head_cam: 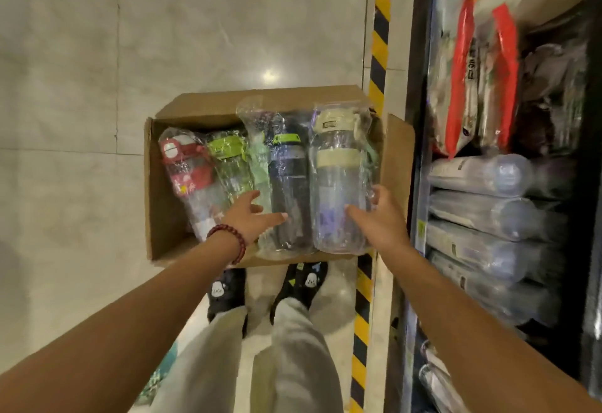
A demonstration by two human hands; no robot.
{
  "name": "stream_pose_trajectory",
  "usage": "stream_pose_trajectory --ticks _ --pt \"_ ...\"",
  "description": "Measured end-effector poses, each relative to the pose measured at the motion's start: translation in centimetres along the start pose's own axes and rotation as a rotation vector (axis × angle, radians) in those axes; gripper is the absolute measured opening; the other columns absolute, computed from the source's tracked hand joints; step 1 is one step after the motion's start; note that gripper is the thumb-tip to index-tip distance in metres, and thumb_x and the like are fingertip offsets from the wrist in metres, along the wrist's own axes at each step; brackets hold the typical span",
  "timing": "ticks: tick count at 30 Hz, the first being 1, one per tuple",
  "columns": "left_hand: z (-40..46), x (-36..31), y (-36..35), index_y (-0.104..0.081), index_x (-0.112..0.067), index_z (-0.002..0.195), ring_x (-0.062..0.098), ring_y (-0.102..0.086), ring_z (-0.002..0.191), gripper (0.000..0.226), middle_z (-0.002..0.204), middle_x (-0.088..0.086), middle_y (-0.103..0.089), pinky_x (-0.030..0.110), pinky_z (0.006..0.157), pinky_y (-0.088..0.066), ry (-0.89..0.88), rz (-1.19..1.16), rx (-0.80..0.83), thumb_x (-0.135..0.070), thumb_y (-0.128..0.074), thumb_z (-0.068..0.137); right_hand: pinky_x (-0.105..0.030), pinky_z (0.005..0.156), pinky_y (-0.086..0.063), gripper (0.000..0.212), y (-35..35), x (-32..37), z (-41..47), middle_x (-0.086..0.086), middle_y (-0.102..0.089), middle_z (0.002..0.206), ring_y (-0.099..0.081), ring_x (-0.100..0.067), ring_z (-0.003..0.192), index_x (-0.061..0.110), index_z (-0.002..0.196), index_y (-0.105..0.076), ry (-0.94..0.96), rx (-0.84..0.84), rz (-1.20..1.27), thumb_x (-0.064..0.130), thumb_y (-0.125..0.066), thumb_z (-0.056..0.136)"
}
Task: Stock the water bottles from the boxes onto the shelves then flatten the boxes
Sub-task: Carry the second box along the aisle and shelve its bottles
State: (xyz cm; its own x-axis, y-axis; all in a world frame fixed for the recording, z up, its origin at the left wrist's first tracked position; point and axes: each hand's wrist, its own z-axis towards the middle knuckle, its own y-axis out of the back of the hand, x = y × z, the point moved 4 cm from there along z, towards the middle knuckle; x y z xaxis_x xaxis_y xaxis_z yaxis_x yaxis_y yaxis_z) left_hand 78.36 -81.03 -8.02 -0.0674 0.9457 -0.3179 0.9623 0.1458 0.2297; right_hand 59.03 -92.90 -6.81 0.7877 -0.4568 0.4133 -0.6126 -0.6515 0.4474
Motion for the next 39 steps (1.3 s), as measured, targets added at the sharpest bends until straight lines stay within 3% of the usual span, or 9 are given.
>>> stream_pose_trajectory --ticks 5,10,12,14,17,24,30,36,39 --pt "4.5 -0.3 -2.7 -0.022 -0.015 0.147 0.027 -0.048 0.123 0.097 0.142 0.01 -0.043 0.037 0.096 -0.043 0.055 -0.014 -0.078 -0.041 -0.077 0.072 -0.043 0.106 -0.04 0.094 -2.6 -0.9 4.6 -0.005 -0.033 0.148 -0.041 -0.024 0.13 0.021 0.148 -0.018 0.041 0.076 0.04 0.038 -0.075 0.075" --pt "6.2 -0.5 -4.1 -0.035 -0.012 0.136 0.005 -0.052 0.076 0.09 0.111 0.001 -0.054 0.018 0.058 -0.042 0.058 -0.061 -0.152 -0.041 -0.081 0.065 -0.043 0.102 -0.042 0.107 -4.4 -0.7 6.4 -0.008 -0.033 0.146 -0.042 -0.029 0.128 0.016 0.147 -0.019 0.043 -0.006 -0.12 0.052 -0.078 0.065" --pt "6.2 -0.5 -4.2 -0.033 -0.012 0.139 0.008 -0.055 0.09 0.094 0.118 0.003 -0.052 0.019 0.071 -0.045 0.068 -0.075 -0.152 -0.043 -0.081 0.064 -0.044 0.103 -0.041 0.11 -4.3 -0.6 6.5 -0.007 -0.036 0.146 -0.043 -0.03 0.129 0.018 0.147 -0.017 0.023 -0.009 -0.112 0.052 -0.079 0.063" --pt "6.0 -0.7 -4.3 -0.027 -0.01 0.144 0.021 -0.048 0.12 0.102 0.139 0.007 -0.044 0.031 0.092 -0.042 0.074 -0.08 -0.111 -0.045 -0.08 0.065 -0.046 0.103 -0.042 0.107 -3.8 -0.8 6.8 -0.006 -0.042 0.142 -0.046 -0.029 0.126 0.019 0.146 -0.02 0.005 0.014 -0.032 0.047 -0.082 0.063" --pt "5.6 -1.4 -4.8 -0.021 -0.01 0.147 0.025 -0.039 0.13 0.105 0.147 0.008 -0.035 0.037 0.099 -0.038 0.081 -0.145 -0.05 -0.039 -0.081 0.066 -0.047 0.098 -0.047 0.097 -2.8 -0.7 6.7 -0.003 -0.053 0.13 -0.054 -0.026 0.116 0.02 0.141 -0.031 -0.022 0.071 0.098 0.035 -0.086 0.062" --pt "2.9 -1.8 -4.5 -0.035 -0.01 0.133 0.006 -0.044 0.077 0.084 0.087 -0.015 -0.041 0.026 0.072 -0.038 0.042 -0.309 -0.113 -0.023 -0.083 0.065 -0.022 0.069 -0.047 0.071 -0.8 -0.1 3.5 0.018 -0.053 0.097 -0.054 -0.001 0.084 0.028 0.13 -0.04 -0.008 0.038 0.209 0.02 -0.079 0.07" --pt "-2.5 -3.1 1.2 -0.031 -0.012 0.142 0.018 -0.048 0.111 0.105 0.133 0.004 -0.046 0.028 0.089 -0.037 -0.091 -0.308 -0.166 -0.028 -0.088 0.056 -0.03 0.082 -0.047 0.072 0.2 -0.4 -2.4 0.013 -0.059 0.105 -0.06 -0.013 0.099 0.028 0.128 -0.043 -0.011 -0.032 0.349 0.022 -0.082 0.068" --pt "-10.5 -7.9 8.1 -0.058 -0.023 0.103 0.019 -0.066 0.091 0.072 0.099 0.001 -0.068 0.039 0.082 -0.054 -0.253 -0.233 -0.168 -0.04 -0.09 0.041 -0.03 0.079 -0.046 0.071 2.5 4.6 -9.8 0.01 -0.058 0.107 -0.057 -0.002 0.089 0.027 0.131 -0.042 0.086 -0.113 0.46 0.017 -0.079 0.072" --pt "-15.8 -11.0 10.9 -0.061 -0.018 0.105 0.019 -0.068 0.086 0.083 0.093 0.001 -0.07 0.037 0.077 -0.056 -0.395 -0.177 -0.154 -0.044 -0.084 0.03 -0.028 0.075 -0.05 0.082 4.6 8.2 -14.2 0.005 -0.061 0.113 -0.06 -0.005 0.092 0.024 0.133 -0.043 0.162 -0.162 0.524 0.027 -0.081 0.061"
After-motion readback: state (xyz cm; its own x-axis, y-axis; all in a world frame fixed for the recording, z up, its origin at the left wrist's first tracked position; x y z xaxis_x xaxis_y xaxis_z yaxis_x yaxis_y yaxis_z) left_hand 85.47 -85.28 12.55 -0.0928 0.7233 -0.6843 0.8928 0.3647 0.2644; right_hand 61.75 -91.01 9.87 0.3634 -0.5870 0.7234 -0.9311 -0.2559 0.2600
